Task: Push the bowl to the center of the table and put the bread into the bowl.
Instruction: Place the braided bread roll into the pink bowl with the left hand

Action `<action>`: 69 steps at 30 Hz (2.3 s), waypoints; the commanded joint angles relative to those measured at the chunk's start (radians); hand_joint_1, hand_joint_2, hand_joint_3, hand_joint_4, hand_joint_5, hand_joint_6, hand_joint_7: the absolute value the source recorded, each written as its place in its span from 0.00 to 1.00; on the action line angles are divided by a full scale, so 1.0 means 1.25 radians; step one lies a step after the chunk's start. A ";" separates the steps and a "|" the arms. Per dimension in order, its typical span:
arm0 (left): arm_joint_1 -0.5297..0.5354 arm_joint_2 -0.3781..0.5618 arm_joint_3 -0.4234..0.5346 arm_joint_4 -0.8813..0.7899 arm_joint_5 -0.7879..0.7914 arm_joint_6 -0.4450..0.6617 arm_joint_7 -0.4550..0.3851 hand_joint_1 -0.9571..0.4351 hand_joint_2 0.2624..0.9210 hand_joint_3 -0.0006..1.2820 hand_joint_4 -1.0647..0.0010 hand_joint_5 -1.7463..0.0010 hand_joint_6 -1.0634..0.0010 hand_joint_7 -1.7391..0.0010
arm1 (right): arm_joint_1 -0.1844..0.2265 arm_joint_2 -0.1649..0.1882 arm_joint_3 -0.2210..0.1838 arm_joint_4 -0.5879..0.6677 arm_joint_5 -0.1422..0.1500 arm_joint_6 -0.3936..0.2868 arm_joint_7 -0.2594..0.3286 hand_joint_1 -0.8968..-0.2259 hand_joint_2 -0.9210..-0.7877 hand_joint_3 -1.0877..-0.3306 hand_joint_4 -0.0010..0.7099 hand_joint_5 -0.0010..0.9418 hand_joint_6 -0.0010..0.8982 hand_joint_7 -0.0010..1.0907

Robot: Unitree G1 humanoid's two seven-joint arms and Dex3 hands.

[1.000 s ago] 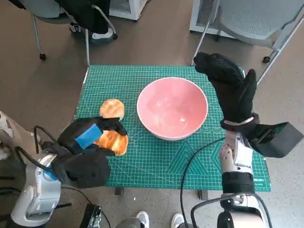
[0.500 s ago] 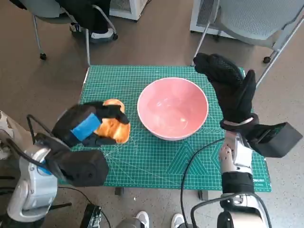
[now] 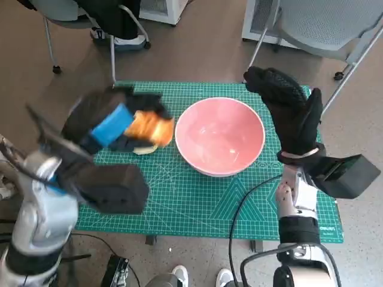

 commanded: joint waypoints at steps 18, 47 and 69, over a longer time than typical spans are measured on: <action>-0.358 -0.169 -0.134 0.452 0.003 -0.177 0.054 0.69 0.98 0.02 0.31 0.28 0.29 0.49 | 0.074 -0.010 -0.008 -0.050 -0.003 0.009 -0.041 0.30 0.00 0.39 0.26 0.00 0.06 0.42; -0.515 -0.273 -0.206 0.820 -0.002 -0.176 -0.004 0.85 0.74 0.35 0.44 0.22 0.63 0.60 | 0.097 -0.026 -0.019 -0.087 -0.013 0.016 -0.104 0.30 0.00 0.41 0.27 0.00 0.05 0.41; -0.505 -0.243 -0.207 0.773 0.008 -0.095 -0.096 0.37 0.79 0.01 1.00 1.00 0.84 0.99 | 0.070 -0.024 -0.013 -0.045 -0.018 -0.012 -0.107 0.33 0.00 0.40 0.27 0.00 0.05 0.40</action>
